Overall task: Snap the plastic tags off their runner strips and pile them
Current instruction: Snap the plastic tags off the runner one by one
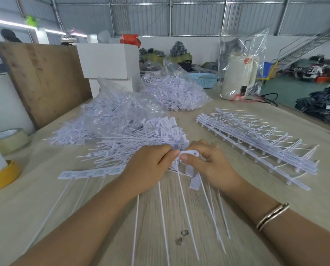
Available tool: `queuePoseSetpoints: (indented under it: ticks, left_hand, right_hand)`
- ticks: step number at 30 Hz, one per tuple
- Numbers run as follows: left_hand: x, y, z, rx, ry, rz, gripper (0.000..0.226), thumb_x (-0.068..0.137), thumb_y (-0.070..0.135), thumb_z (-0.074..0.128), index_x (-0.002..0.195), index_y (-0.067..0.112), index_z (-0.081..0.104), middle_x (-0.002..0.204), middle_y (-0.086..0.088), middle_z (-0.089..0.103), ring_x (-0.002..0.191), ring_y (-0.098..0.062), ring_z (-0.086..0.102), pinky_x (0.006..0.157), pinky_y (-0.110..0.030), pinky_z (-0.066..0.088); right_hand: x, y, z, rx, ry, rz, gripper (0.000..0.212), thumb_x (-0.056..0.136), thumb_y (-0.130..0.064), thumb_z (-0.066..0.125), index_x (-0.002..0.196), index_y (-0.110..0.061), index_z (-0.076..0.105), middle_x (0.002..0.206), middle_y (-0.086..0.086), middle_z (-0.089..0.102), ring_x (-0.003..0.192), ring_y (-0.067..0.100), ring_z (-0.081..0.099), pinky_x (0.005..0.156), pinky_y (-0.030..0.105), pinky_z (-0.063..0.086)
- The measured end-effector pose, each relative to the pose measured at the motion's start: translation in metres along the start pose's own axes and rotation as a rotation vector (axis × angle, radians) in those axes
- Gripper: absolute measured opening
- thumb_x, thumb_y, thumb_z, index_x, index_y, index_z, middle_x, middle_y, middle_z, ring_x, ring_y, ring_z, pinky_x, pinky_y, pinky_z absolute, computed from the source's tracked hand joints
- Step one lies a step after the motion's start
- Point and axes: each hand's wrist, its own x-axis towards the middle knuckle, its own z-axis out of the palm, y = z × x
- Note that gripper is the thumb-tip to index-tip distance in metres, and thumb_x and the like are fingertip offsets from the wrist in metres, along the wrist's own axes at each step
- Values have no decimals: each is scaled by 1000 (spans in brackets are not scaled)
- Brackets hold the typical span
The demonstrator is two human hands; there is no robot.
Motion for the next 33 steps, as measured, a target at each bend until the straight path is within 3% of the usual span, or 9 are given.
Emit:
queuePoseSetpoints:
  ticks: [3,6,10,15,23,26,28,31,33]
  left_hand:
    - [1,3,1,-119,54,-19,38,96,39,43,62,22,44,52,7,44,52,-9,45,56,-30,36]
    - [1,5,3,-156,93,-7,36,96,35,43,63,24,45,53,7,48,54,-11,47,56,-28,37]
    - [1,6,7,-222,135,-35,33,95,31,43,62,28,46,55,21,54,56,0,50,55,-15,36]
    - [5,12,11,-326,181,-74,40,86,47,37,69,14,52,58,21,56,57,-2,51,59,-20,39]
    - [3,19,12,-415,188,-57,42,90,43,38,72,9,54,61,11,57,60,-8,55,65,-30,47]
    - [2,21,13,-446,176,-50,39,95,41,39,70,14,52,60,15,56,59,3,55,59,-14,41]
    - [1,19,14,-431,174,-59,37,94,39,38,70,15,53,62,7,56,58,-2,51,60,-16,39]
    - [0,17,14,-445,178,-66,36,91,37,38,71,14,55,68,-10,59,66,-24,54,64,-28,41]
    - [0,20,15,-454,176,-51,34,93,36,38,70,19,56,69,-9,62,66,-22,55,64,-27,42]
  right_hand:
    - [0,-2,1,173,38,13,34,85,-6,64,67,-35,66,65,-15,62,71,-3,54,71,10,39]
    - [0,-1,2,289,40,59,33,84,-11,64,62,-36,69,66,-14,61,70,3,56,71,14,42]
    - [0,-1,6,421,64,73,23,83,-17,64,61,-25,67,64,-8,61,65,7,58,67,15,44]
    - [0,-1,7,529,122,84,17,83,-22,65,67,-21,68,67,-1,62,68,12,59,70,19,48]
    - [-1,-2,6,692,59,155,15,84,-19,59,79,-13,73,78,6,71,77,19,67,74,25,52]
    - [-1,-3,6,741,9,179,18,84,-19,58,77,-20,74,79,4,72,79,19,67,78,27,53]
    - [-1,-2,4,752,-23,178,19,84,-19,57,74,-20,74,77,4,71,79,19,67,79,26,52]
    - [-1,-1,1,776,-77,185,19,84,-21,58,72,-21,72,74,1,70,78,17,67,79,25,52]
    - [-1,0,0,797,-120,190,17,84,-22,59,73,-21,72,77,1,70,79,16,66,80,26,52]
